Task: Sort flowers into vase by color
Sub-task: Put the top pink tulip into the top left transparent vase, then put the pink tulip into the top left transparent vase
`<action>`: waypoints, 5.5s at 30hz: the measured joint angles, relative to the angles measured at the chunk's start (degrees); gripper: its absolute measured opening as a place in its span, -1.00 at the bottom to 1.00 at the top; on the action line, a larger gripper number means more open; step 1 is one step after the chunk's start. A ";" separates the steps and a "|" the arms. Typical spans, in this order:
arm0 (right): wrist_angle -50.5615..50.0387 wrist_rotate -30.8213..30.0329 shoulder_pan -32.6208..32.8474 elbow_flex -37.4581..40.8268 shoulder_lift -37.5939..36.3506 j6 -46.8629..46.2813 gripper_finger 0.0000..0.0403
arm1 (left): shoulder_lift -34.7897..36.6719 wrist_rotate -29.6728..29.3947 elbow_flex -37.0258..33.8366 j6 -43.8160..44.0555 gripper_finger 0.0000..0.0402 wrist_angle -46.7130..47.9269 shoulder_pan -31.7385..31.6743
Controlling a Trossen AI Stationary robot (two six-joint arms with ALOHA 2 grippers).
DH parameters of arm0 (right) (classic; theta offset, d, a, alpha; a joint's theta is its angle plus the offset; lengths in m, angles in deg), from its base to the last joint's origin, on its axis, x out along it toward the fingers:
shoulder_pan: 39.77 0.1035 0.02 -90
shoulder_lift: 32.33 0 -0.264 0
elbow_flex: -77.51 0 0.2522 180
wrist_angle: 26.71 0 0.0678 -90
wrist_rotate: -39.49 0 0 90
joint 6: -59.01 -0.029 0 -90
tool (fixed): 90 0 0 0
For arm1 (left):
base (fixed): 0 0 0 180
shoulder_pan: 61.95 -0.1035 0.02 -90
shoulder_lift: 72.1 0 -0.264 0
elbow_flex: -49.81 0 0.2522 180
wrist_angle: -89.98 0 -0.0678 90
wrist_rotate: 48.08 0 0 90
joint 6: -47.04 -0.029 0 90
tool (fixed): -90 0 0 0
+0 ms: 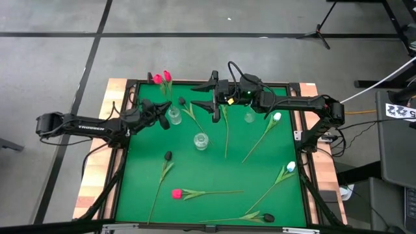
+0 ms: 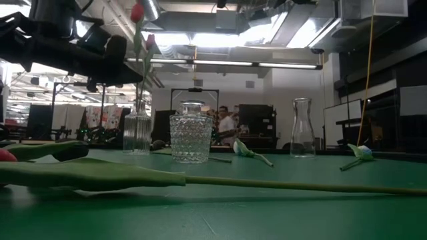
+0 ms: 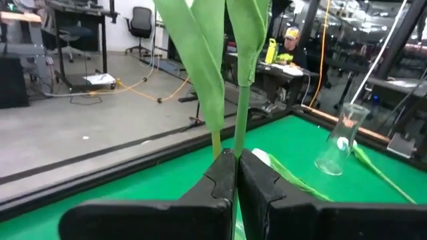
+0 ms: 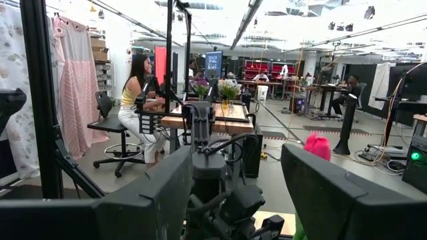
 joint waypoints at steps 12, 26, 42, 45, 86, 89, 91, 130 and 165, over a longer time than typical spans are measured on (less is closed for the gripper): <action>0.00 3.08 0.00 0.00 0.00 0.09 0.13 | 0.11 3.09 0.01 -2.70 -0.61 -0.25 0.03; -5.29 3.95 0.00 0.00 0.02 3.50 0.13 | 5.19 5.30 1.26 -9.64 0.17 6.30 0.00; -35.28 4.05 3.62 -0.02 -2.50 16.32 0.13 | 17.79 4.62 17.38 -0.58 0.35 53.41 -0.06; -38.80 0.23 6.71 -0.04 -1.92 17.17 0.13 | 21.00 5.39 19.05 2.43 0.35 62.20 -0.01; -32.17 -19.58 38.03 -0.07 23.74 -1.81 0.13 | 23.64 30.87 19.40 14.10 0.35 62.80 3.45; -32.90 -19.96 37.90 -0.07 25.56 -3.43 0.13 | 23.67 30.79 19.40 14.11 0.35 62.78 3.83; -33.13 -20.08 37.90 -0.07 26.70 -4.60 0.13 | 23.67 30.76 19.40 14.12 0.35 62.78 3.92; -44.34 -33.90 37.49 -10.50 24.40 -13.93 -0.97 | 25.80 31.92 19.40 16.72 0.35 56.57 3.92; 6.60 -21.52 16.38 -17.60 10.22 17.23 -1.00 | 20.26 31.88 19.40 2.68 0.35 13.29 6.45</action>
